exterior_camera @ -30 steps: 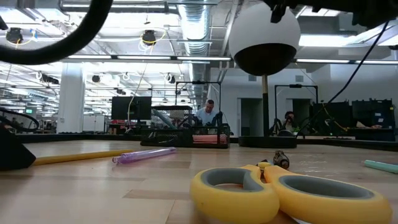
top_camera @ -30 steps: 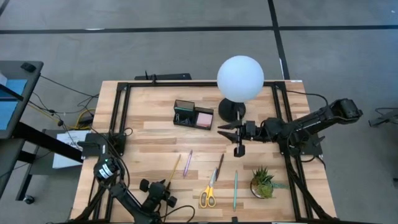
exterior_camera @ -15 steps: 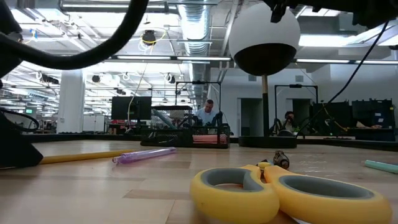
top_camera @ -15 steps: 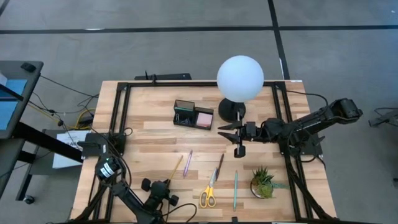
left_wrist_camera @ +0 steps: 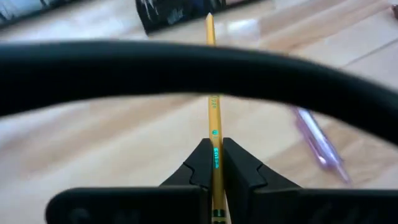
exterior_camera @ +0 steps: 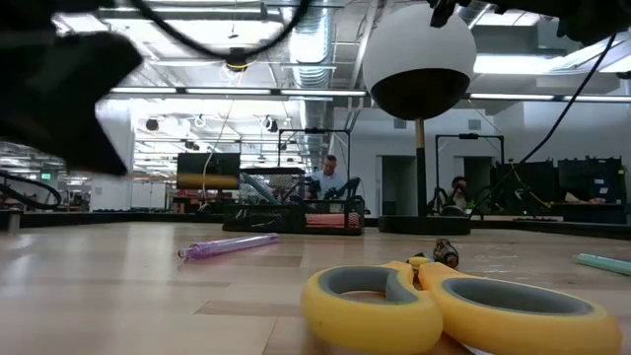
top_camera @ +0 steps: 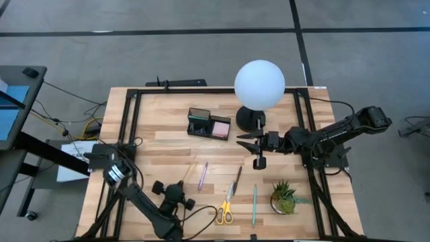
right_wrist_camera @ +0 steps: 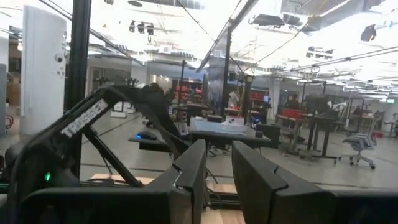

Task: Pick and place office supplies into organizer
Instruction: Put the yellow pencil into the black desk organizer

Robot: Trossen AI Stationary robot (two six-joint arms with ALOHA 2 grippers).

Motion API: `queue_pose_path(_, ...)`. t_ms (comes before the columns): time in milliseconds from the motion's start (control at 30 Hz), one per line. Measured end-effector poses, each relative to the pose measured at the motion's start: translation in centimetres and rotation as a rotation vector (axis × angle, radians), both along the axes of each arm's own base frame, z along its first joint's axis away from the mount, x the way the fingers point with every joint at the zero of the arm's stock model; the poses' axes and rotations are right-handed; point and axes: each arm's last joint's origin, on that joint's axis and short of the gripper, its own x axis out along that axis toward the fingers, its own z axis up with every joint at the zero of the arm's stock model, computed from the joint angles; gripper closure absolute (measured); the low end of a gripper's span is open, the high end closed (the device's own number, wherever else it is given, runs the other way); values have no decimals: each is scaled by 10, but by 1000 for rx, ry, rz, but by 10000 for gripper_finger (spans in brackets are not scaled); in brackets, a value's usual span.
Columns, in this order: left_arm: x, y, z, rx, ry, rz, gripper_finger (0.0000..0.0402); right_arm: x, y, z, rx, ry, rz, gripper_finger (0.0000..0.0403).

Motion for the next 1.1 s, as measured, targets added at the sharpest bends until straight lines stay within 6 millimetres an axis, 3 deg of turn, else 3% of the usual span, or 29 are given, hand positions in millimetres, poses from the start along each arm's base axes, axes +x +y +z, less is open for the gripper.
queue_pose_path(267,7,52,100,-76,250,-145,397,0,0,-2,-44,21,-11,332)
queue_pose_path(400,8,105,152,-126,350,-219,397,1,0,-5,-52,57,-8,332)
queue_pose_path(500,6,150,178,-200,438,-245,397,1,3,-9,-48,91,6,332)
queue_pose_path(700,12,215,193,-227,668,-401,397,1,9,-12,-43,124,36,332)
queue_pose_path(800,18,238,192,-200,766,-480,397,0,13,-14,-50,149,49,332)
queue_pose_path(1100,35,296,191,-180,817,-642,397,-1,21,-23,26,241,95,332)
